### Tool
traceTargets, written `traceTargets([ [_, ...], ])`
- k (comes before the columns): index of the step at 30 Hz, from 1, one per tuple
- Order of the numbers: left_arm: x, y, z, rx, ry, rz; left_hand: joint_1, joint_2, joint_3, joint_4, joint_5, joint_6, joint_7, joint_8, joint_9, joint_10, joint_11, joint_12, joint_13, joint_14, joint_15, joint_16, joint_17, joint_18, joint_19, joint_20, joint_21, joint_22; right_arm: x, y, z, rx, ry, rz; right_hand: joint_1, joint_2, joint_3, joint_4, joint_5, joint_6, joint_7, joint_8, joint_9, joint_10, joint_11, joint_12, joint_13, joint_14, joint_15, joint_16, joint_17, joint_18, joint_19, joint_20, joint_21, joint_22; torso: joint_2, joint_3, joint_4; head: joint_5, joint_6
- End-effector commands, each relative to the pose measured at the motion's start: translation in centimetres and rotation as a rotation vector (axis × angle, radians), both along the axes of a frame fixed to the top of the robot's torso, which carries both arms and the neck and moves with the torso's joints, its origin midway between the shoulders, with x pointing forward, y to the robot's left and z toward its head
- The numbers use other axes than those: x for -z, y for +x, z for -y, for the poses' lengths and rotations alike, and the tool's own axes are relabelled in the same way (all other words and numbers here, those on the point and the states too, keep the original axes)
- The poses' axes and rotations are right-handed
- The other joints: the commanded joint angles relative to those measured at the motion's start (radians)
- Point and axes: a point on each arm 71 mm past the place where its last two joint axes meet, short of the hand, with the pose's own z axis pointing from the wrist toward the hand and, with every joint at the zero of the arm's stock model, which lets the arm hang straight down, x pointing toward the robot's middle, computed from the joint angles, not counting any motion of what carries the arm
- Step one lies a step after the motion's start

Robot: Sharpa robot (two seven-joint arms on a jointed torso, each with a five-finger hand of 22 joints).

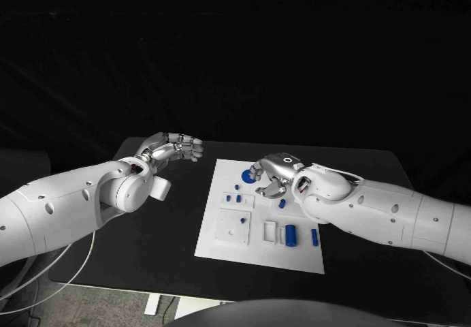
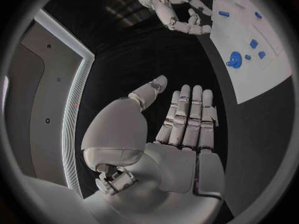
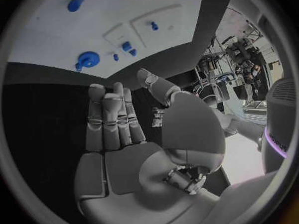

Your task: Assemble the parts on the task board

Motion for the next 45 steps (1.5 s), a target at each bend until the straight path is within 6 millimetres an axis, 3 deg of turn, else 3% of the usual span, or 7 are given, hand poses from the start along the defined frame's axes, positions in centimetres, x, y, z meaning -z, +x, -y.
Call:
traceTargets([
  [1, -0.2, 0.0, 0.3, 0.019, -0.014, 0.003, -0.001, -0.011, -0.006, 0.001, 0.003, -0.004, 0.000, 0.005, 0.001, -0.005, 0.000, 0.005, 0.000, 0.003, 0.003, -0.004, -0.002, 0.020, -0.002, 0.006, -0.006, 0.015, 0.8, 0.4, 1.1, 0.010, -0.047, -0.075, -0.033, -0.002, -0.037, 0.001, 0.041, -0.018, 0.009, -0.007, -0.006, -0.038, 0.011, -0.015, -0.009, -0.004, 0.005, 0.002, 0.001, 0.031, -0.007, 0.000, -0.001, 0.022, -0.002, 0.0020, -0.0037, -0.004, 0.002],
  [4, -0.2, 0.0, 0.4, 0.021, -0.014, 0.003, -0.001, -0.011, -0.006, 0.001, 0.003, -0.004, 0.000, 0.005, 0.001, -0.005, 0.000, 0.005, 0.000, 0.003, 0.003, -0.004, -0.002, 0.020, -0.002, 0.006, -0.006, 0.015, 1.3, 0.8, 2.2, 0.034, -0.091, -0.103, -0.057, -0.003, -0.090, -0.014, 0.086, -0.030, 0.004, -0.010, -0.010, -0.067, 0.024, -0.033, -0.027, -0.005, 0.018, 0.006, 0.001, 0.031, -0.010, 0.000, 0.003, 0.022, 0.000, 0.0033, -0.0011, -0.006, 0.004],
  [8, -0.1, 0.0, 0.3, 0.020, -0.014, 0.002, -0.001, -0.011, -0.006, 0.002, 0.003, -0.004, 0.000, 0.005, 0.001, -0.005, 0.000, 0.005, 0.000, 0.003, 0.003, -0.004, -0.002, 0.020, -0.002, 0.006, -0.007, 0.015, 2.0, 1.2, 3.1, 0.066, -0.128, -0.123, -0.090, -0.004, -0.127, -0.007, 0.088, -0.041, 0.003, -0.014, -0.013, -0.092, 0.034, -0.049, -0.041, -0.014, 0.027, 0.002, -0.001, 0.031, -0.019, 0.003, -0.002, 0.020, 0.001, 0.0041, -0.0006, -0.007, 0.003],
  [23, -0.1, 0.0, 0.2, 0.021, -0.014, 0.001, -0.001, -0.010, -0.006, 0.002, 0.003, -0.004, 0.000, 0.006, 0.001, -0.005, 0.000, 0.005, 0.000, 0.003, 0.003, -0.005, -0.002, 0.020, -0.002, 0.006, -0.007, 0.015, 5.5, -0.1, 4.2, 0.105, -0.212, -0.217, -0.103, -0.003, -0.187, 0.001, 0.031, -0.061, -0.005, -0.015, -0.016, -0.102, 0.041, -0.057, -0.075, -0.031, 0.034, 0.002, -0.004, 0.031, -0.031, 0.005, -0.015, 0.018, 0.000, 0.0016, -0.0006, -0.015, -0.005],
  [30, -0.1, 0.0, 0.1, 0.020, -0.013, 0.000, -0.001, -0.010, -0.006, 0.002, 0.003, -0.004, 0.000, 0.006, 0.001, -0.005, 0.000, 0.005, 0.000, 0.003, 0.003, -0.005, -0.003, 0.020, -0.002, 0.006, -0.007, 0.015, 6.0, -0.1, 4.5, 0.120, -0.247, -0.202, -0.053, -0.004, -0.139, 0.023, -0.023, -0.055, -0.002, -0.006, -0.016, -0.083, 0.035, -0.044, -0.084, -0.028, 0.028, 0.005, -0.006, 0.031, -0.024, 0.003, -0.019, 0.017, 0.000, 0.0010, 0.0015, -0.016, -0.007],
  [39, -0.1, 0.0, 0.1, 0.025, -0.014, -0.003, -0.002, -0.010, -0.006, 0.003, 0.003, -0.004, 0.000, 0.006, 0.001, -0.005, 0.000, 0.005, 0.000, 0.003, 0.003, -0.005, -0.003, 0.020, -0.001, 0.006, -0.008, 0.015, 6.3, 0.1, 5.0, 0.140, -0.259, -0.193, -0.004, -0.002, -0.051, 0.050, -0.025, -0.045, 0.004, 0.005, -0.013, -0.073, 0.032, -0.038, -0.094, -0.026, 0.026, 0.008, -0.009, 0.031, -0.018, 0.003, -0.020, 0.018, -0.001, -0.0008, 0.0015, -0.018, -0.009],
  [45, -0.1, 0.0, 0.1, 0.023, -0.014, -0.002, -0.003, -0.010, -0.007, 0.003, 0.002, -0.004, 0.000, 0.006, 0.001, -0.005, 0.000, 0.005, 0.000, 0.003, 0.003, -0.005, -0.003, 0.020, -0.002, 0.007, -0.008, 0.016, 6.4, 0.1, 5.0, 0.139, -0.263, -0.193, 0.034, 0.034, 0.012, 0.062, -0.025, -0.028, 0.001, 0.016, -0.009, -0.049, 0.026, -0.023, -0.092, -0.024, 0.020, 0.009, -0.010, 0.031, -0.017, 0.002, -0.019, 0.020, -0.001, 0.0000, 0.0018, -0.018, -0.009],
])
